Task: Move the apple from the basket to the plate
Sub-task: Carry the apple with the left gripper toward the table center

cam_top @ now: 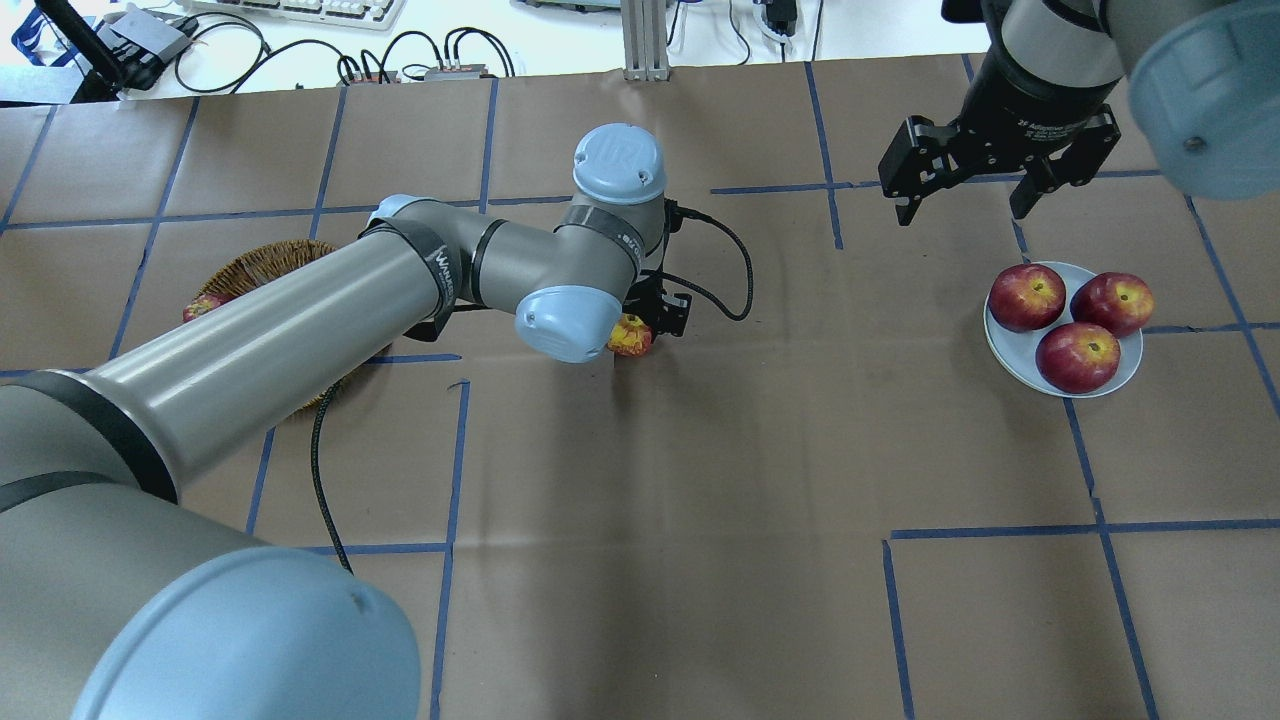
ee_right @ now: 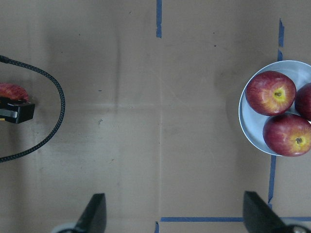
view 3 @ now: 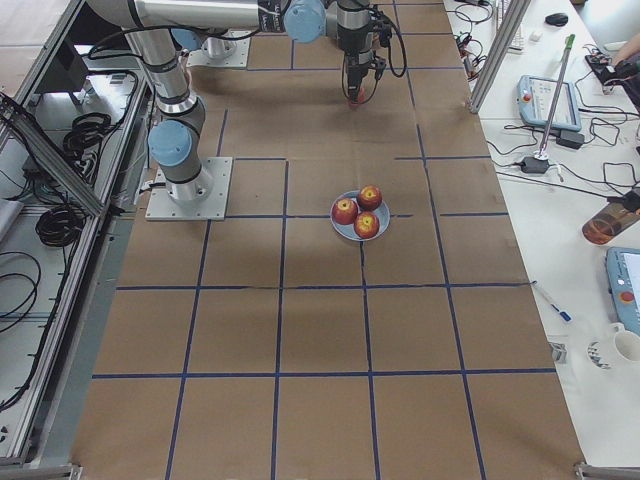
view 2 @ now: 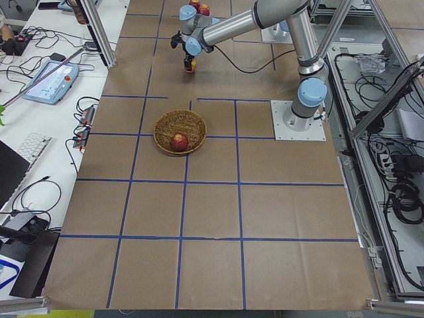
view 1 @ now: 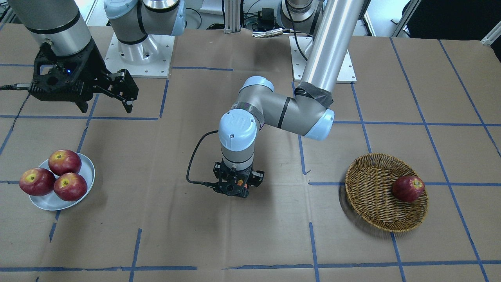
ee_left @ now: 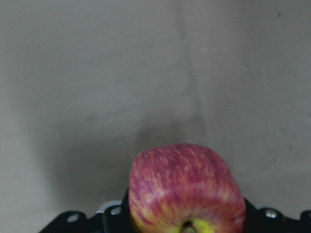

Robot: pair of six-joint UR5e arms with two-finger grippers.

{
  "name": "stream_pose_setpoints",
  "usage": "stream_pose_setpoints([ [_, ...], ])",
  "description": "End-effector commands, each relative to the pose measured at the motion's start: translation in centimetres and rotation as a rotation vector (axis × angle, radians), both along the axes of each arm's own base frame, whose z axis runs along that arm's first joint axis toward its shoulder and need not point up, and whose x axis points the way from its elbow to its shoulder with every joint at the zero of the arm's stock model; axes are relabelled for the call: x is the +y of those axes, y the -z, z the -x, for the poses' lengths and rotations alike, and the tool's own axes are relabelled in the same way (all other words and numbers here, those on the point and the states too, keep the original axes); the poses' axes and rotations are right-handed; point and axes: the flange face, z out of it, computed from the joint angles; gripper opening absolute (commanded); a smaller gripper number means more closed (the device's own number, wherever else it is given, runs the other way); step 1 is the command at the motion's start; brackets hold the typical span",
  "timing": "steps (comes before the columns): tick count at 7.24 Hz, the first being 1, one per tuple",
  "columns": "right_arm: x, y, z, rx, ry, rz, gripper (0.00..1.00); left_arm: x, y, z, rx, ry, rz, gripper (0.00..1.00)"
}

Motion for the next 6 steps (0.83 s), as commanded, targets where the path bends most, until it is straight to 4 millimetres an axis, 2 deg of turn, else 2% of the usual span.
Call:
stream_pose_setpoints([
  [1,0.0,0.0,0.0,0.000,0.000,0.000,1.00,0.1,0.1,0.2,0.004,0.003,-0.003,0.40],
  [2,0.0,-0.1,0.0,0.000,0.000,0.001,1.00,0.2,0.1,0.3,0.005,0.004,-0.004,0.40],
  [3,0.0,0.0,0.0,0.000,0.000,0.000,1.00,0.2,0.1,0.3,0.007,0.003,-0.004,0.48],
  [4,0.0,-0.1,0.0,0.000,0.000,0.001,1.00,0.2,0.2,0.3,0.005,0.003,-0.005,0.89],
  [5,0.0,0.0,0.0,0.000,0.000,0.000,1.00,0.2,-0.1,0.3,0.004,0.000,-0.002,0.99],
  [6,0.0,-0.1,0.0,0.000,0.000,0.001,1.00,0.2,-1.0,0.2,0.007,-0.002,0.012,0.99],
])
